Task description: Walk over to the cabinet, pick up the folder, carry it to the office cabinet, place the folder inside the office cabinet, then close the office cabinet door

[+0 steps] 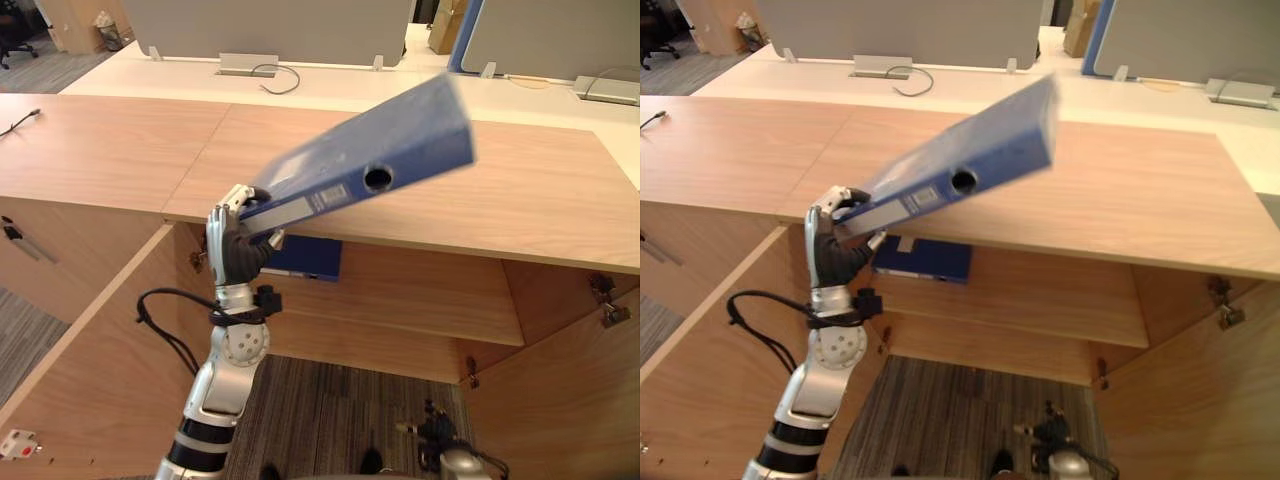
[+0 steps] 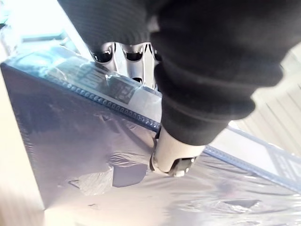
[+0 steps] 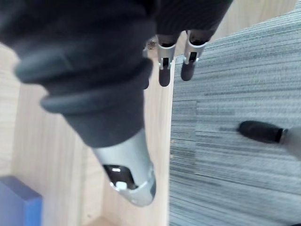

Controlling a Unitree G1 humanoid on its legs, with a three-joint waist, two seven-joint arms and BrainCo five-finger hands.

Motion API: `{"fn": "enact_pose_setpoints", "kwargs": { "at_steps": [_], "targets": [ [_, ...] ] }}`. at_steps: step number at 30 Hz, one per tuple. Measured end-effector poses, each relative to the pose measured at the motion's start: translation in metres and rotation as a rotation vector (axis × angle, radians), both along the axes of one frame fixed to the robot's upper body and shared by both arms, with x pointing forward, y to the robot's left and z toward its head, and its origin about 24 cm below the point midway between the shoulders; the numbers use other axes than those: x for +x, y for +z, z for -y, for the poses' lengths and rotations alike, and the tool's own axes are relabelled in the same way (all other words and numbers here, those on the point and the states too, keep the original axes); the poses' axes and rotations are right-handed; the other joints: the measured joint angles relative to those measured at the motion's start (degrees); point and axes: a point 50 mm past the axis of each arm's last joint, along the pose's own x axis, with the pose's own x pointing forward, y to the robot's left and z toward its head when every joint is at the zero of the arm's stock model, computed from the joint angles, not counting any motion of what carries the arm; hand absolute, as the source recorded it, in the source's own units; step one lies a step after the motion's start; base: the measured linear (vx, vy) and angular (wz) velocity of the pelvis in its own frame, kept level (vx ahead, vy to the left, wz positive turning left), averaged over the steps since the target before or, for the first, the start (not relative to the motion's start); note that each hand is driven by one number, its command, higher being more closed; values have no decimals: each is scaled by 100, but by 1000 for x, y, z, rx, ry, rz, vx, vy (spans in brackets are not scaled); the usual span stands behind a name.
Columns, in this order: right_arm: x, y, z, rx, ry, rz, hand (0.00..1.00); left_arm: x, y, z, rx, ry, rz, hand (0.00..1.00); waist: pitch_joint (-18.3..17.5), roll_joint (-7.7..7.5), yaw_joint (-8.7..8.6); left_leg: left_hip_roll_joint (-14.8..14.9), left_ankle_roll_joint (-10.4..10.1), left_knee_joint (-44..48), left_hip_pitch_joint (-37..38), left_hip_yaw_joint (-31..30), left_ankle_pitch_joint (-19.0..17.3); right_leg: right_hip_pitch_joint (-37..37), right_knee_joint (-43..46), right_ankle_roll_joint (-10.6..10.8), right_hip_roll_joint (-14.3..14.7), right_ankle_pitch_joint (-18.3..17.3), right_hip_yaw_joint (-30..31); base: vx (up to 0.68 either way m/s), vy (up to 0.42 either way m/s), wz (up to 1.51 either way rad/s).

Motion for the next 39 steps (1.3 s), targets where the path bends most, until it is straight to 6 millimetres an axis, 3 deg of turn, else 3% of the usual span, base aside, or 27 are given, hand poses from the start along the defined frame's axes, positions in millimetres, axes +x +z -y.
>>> {"fn": "enact_pose_setpoints", "kwargs": {
  "at_steps": [2, 4, 7, 10, 17, 23, 27, 33, 39],
  "targets": [
    [9, 10, 3, 54, -103, 94, 0, -7, -2, -9, -288, -187, -20, 100, 26, 62, 14, 1, 1, 7, -6, 4, 1, -5, 27, 0, 1, 1, 12, 0, 0, 0],
    [17, 28, 3, 118, -197, 239, 0, -14, -7, -32, -557, -253, -2, 100, 60, 119, 14, 6, 2, 9, 10, 30, 2, -3, 29, -1, 13, 1, 40, -29, 4, -6],
    [19, 53, -3, 243, -299, 426, 0, -21, -20, -57, -831, -256, 29, 100, 67, 125, 11, 20, 2, 8, 32, 74, 0, -8, 28, -3, 28, -1, 97, -45, 4, -9],
    [20, 83, -5, 315, -349, 600, 0, -32, -33, -69, -930, -205, 28, 100, 75, 120, 10, 25, -4, 9, 64, 137, -18, -15, 28, -4, 34, -1, 160, -42, 10, -11],
    [27, 179, 7, 416, -282, 1111, 0, -49, -50, -78, -936, -182, -22, 100, 106, 126, -16, 44, -36, 28, 158, 352, -99, -31, 28, -4, 61, -1, 368, -26, 11, -16],
    [37, 228, 19, 405, -188, 1360, 0, -50, -47, -83, -888, -189, -4, 100, 256, 128, -7, 55, -24, 70, 218, 411, -154, 1, 30, -5, 76, -1, 449, -19, 5, -8],
    [50, 248, 14, 458, -98, 1462, 0, -47, -46, -80, -874, -209, -8, 100, 258, 126, 3, 55, -21, 104, 218, 403, -183, 16, 30, -4, 73, -2, 451, 0, 0, 0],
    [79, 275, -11, 528, 120, 1518, 0, -38, -47, -73, -831, -255, -25, 100, 270, 118, 52, 52, -19, 118, 232, 379, -184, 47, 30, -4, 67, -1, 439, -13, 2, 1],
    [116, 277, -31, 555, 288, 1428, 0, -32, -53, -61, -833, -316, -74, 100, 272, 114, 102, 52, -18, 125, 233, 366, -183, 59, 32, -5, 67, 1, 427, -8, 1, 0]
  ]
}}
